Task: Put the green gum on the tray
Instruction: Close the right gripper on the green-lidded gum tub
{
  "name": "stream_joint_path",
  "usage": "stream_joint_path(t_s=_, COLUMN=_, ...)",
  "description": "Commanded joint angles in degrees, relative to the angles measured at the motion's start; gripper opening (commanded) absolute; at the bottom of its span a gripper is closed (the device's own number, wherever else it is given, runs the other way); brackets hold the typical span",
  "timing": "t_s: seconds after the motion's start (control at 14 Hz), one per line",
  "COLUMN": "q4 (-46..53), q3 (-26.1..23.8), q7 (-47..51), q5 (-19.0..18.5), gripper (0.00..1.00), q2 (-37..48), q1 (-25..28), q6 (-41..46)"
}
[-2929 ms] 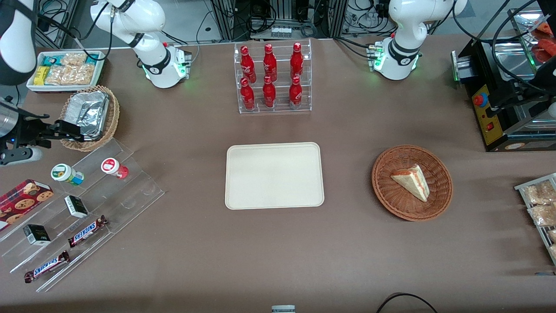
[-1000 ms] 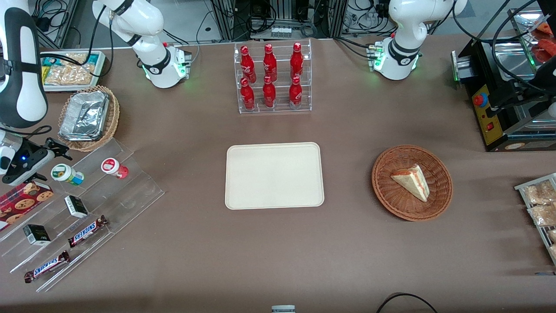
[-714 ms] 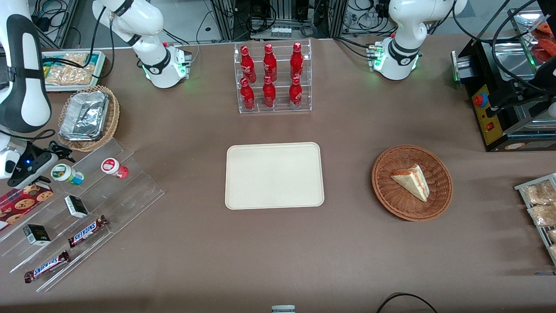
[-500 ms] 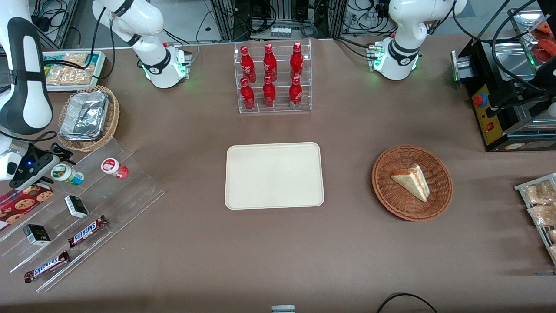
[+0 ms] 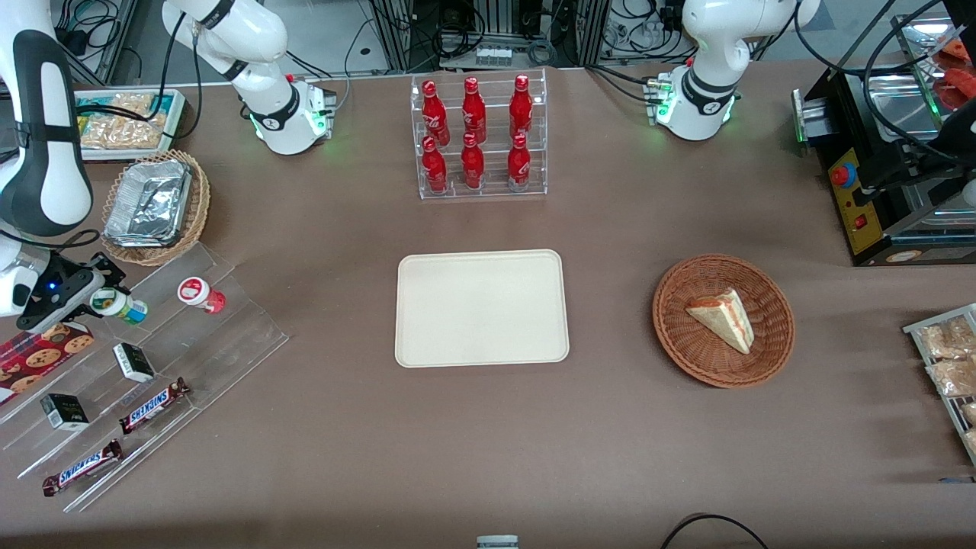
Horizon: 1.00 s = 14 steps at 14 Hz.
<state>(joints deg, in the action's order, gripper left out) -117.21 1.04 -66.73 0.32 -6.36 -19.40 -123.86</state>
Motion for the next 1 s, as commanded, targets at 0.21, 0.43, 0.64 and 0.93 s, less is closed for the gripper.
stream_joint_path(t_s=0.21, q4=3.47, q3=-0.69, q7=4.66, q5=0.47, gripper=0.00, q2=5.39, q1=2.77, q6=10.72)
stream_joint_path(t_s=0.43, q4=4.88, q3=-0.69, q7=11.42, q5=0.03, gripper=0.00, q2=6.89, q1=7.08, q6=15.56)
stream_joint_path(t_s=0.64, q4=4.88, q3=-0.69, q7=21.16, q5=-0.06, gripper=0.00, q2=7.86, q1=12.70, q6=18.73)
stream_joint_path(t_s=0.93, q4=4.88, q3=-0.78, q7=38.90, q5=-0.06, gripper=0.00, q2=8.30, q1=22.18, q6=21.37)
